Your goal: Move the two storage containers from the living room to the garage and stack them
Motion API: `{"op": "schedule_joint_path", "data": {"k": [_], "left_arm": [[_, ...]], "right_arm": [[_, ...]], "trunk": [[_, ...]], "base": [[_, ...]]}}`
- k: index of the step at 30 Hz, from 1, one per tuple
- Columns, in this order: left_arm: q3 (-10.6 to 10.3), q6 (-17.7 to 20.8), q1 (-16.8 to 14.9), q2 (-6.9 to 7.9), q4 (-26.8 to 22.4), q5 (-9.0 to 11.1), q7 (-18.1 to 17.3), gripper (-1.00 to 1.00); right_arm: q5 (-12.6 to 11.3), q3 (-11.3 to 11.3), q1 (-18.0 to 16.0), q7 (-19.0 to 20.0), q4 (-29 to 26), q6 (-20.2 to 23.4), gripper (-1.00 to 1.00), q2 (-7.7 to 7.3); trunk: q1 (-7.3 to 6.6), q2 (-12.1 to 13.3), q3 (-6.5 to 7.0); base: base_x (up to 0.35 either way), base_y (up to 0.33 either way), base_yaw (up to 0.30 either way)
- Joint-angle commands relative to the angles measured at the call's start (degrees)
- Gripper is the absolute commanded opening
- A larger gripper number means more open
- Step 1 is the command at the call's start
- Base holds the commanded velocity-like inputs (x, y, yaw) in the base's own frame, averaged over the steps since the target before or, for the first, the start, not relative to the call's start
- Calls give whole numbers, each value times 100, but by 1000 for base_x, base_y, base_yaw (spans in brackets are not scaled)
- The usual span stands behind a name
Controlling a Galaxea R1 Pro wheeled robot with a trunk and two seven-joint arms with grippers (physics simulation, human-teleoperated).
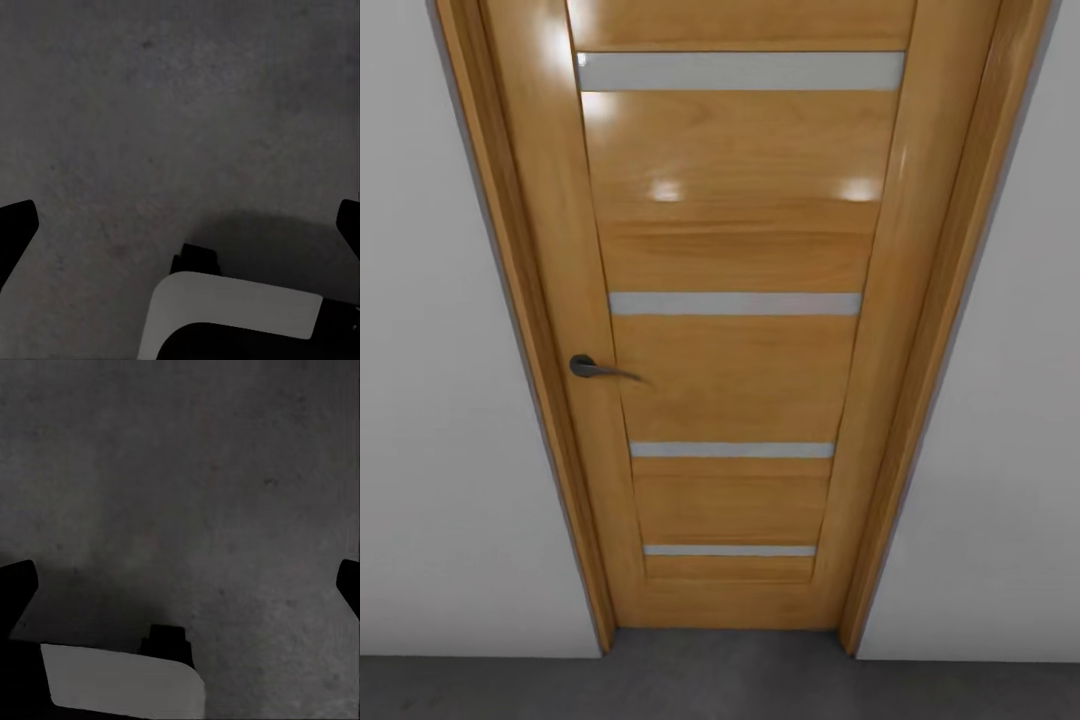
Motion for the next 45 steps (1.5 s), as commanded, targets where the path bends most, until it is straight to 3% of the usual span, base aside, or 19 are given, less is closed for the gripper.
{"op": "schedule_joint_path", "data": {"k": [1, 4, 13, 16, 19, 26, 36, 42, 45], "left_arm": [[-11, -5, 2, -1, -7, 51, 15, 100], [-11, -5, 2, -5, -7, 56, 15, 100], [-11, -93, 2, -27, -7, 66, 15, 100], [-11, -238, 2, -52, -9, 63, 15, 100], [-11, -402, 2, -72, -13, 71, 9, 100], [-5, -1039, 2, -108, 26, 47, 5, 100], [-22, -1226, 2, -121, 210, 38, 6, 100], [-43, -1028, -7, -124, 35, 33, 10, 100], [-45, -481, -48, -118, -643, 21, 7, 100]], "right_arm": [[50, 0, 4, 2, 395, -348, 100, -11], [31, 1, 232, 4, 868, -1436, 100, -70], [4, 1, 1059, 37, 1020, -2612, 100, -170], [7, 1, 1452, 51, 1021, -3318, 100, -152], [1, 1, 1867, 69, 1026, -4322, 100, -132], [14, -2, 1944, 55, 1013, -4467, 100, -120], [35, 15, 1950, 54, 1010, -4439, 100, -119], [44, 23, 1950, 62, 1009, -4439, 100, -119], [52, 31, 1950, 71, 1009, -4443, 100, -119]], "trunk": [[3, -2, -3], [3, -2, -3], [3, -2, -3], [3, -2, -3], [3, -2, -3], [3, -2, -3], [3, -2, -3], [3, -2, -3], [3, -2, -3]], "base": [[324, 0, 0], [324, 0, 0], [324, 0, 0], [257, 0, 0], [74, 0, 0], [8, 0, 0], [0, 0, 0], [0, 0, 0], [0, 0, 0]]}}
